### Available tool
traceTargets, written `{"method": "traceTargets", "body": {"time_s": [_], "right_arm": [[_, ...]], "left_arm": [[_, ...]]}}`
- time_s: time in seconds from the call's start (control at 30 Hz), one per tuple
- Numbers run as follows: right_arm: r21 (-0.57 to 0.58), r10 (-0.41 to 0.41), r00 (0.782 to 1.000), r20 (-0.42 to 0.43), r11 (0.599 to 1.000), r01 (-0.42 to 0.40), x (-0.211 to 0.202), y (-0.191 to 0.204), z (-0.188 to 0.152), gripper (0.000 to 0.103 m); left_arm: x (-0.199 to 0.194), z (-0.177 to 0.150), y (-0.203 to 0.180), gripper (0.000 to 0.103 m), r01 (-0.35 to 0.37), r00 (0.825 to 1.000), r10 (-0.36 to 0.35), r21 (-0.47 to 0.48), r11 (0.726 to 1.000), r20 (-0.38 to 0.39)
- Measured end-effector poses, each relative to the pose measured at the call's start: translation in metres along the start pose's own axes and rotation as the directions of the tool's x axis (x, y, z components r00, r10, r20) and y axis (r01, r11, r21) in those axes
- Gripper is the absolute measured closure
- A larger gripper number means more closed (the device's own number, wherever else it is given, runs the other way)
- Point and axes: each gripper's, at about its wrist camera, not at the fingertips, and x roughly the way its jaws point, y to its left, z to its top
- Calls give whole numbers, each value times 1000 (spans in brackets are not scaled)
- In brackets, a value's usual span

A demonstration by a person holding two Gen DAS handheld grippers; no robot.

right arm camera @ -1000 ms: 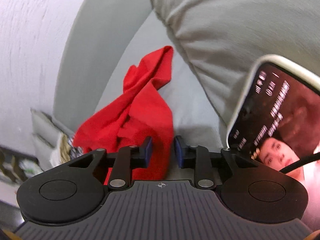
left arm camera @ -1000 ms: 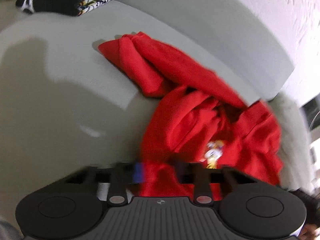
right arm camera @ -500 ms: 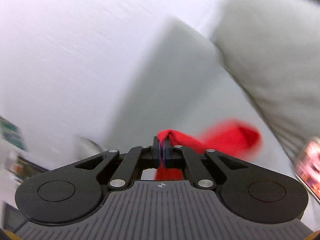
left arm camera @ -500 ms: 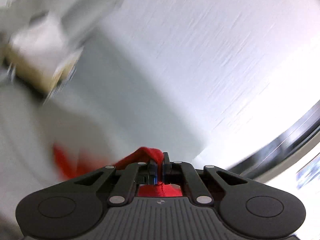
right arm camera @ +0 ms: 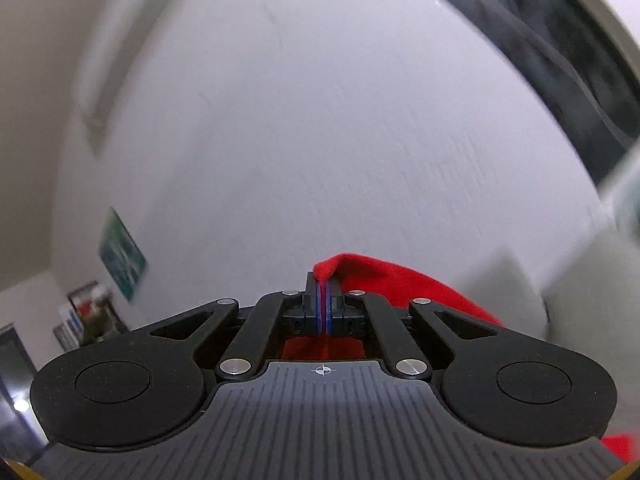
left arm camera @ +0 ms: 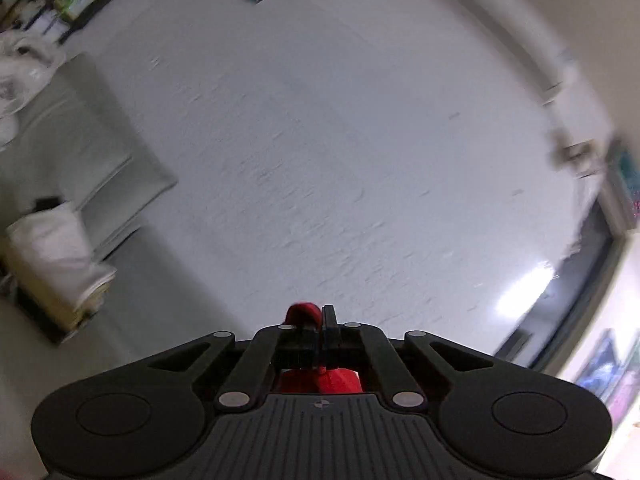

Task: Fold clothes
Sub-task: 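Lift the red shirt with both grippers and shake it out in the air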

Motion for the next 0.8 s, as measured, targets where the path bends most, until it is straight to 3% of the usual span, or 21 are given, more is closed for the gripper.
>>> {"method": "traceTargets", "body": {"time_s": [0.17,0.37,0.43,0.57,0.7,0.77,0.8], "right_arm": [[-6,36,998,49,999,-36,-42,-4,-1,102],[-88,55,995,81,995,-48,-72,9,-7,101],[-117,44,995,87,993,-34,-67,8,-10,101],[-106,-55,998,-5,993,54,3,-14,-9,101],[-100,-196,974,-116,978,185,109,-48,-11,101],[-122,-252,959,-131,964,236,159,-61,-13,101],[-131,-263,957,-122,960,247,177,-63,-10,101]], "left_arm": [[-28,-7,-2,103,48,999,-48,14,999,20],[-20,-6,5,103,84,996,-85,46,995,17],[-6,-6,2,103,24,1000,-23,55,998,-13],[52,-7,12,103,-83,990,95,108,991,-107],[142,-16,46,103,-203,947,243,192,960,-210],[184,-15,59,103,-240,934,291,240,941,-208],[194,-12,60,103,-242,937,295,264,934,-186]]}}
